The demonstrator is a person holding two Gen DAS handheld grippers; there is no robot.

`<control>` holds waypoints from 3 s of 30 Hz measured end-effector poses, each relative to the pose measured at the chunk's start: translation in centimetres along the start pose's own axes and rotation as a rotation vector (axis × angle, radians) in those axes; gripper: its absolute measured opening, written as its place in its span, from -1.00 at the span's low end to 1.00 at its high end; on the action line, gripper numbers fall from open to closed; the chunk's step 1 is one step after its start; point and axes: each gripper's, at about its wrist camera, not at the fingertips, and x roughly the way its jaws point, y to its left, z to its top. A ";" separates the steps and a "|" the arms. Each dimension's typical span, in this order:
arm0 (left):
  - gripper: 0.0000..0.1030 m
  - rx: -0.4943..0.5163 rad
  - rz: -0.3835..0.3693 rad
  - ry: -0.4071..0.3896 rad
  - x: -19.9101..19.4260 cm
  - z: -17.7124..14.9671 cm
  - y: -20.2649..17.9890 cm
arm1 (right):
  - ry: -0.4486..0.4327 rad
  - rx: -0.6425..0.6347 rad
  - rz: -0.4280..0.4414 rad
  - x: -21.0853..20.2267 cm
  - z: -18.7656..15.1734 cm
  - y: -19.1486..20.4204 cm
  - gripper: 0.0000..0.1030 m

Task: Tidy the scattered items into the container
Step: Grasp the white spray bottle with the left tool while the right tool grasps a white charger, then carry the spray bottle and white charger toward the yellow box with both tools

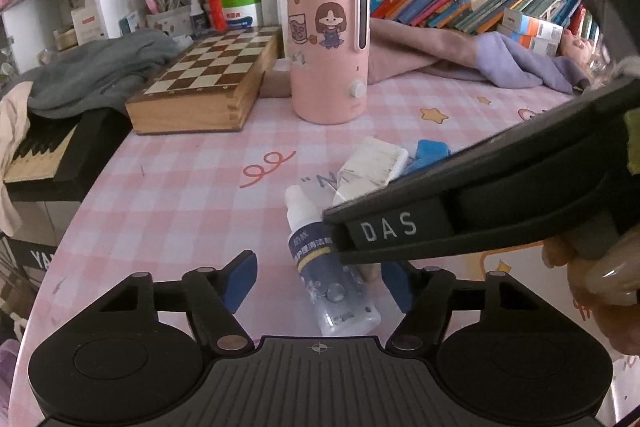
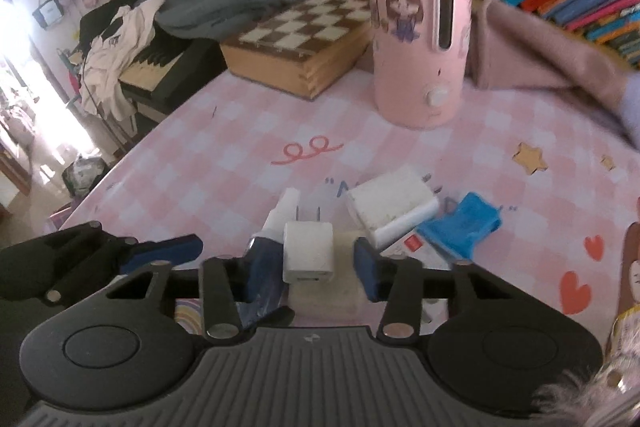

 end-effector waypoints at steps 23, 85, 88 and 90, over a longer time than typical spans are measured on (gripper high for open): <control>-0.41 -0.080 -0.039 0.108 2.1 0.4 1.2 | -0.062 0.057 -0.040 -3.5 -0.9 -2.0 -0.50; -0.40 -0.215 -0.289 -0.116 -19.9 -8.8 2.3 | -0.202 0.171 -0.158 -20.2 -16.4 7.7 -0.50; -0.40 -0.209 -0.303 -0.120 -20.9 -9.7 2.2 | -0.205 0.183 -0.165 -21.0 -17.7 8.5 -0.50; -0.40 -0.205 -0.314 -0.121 -21.5 -10.2 2.0 | -0.205 0.191 -0.169 -21.5 -18.5 8.9 -0.50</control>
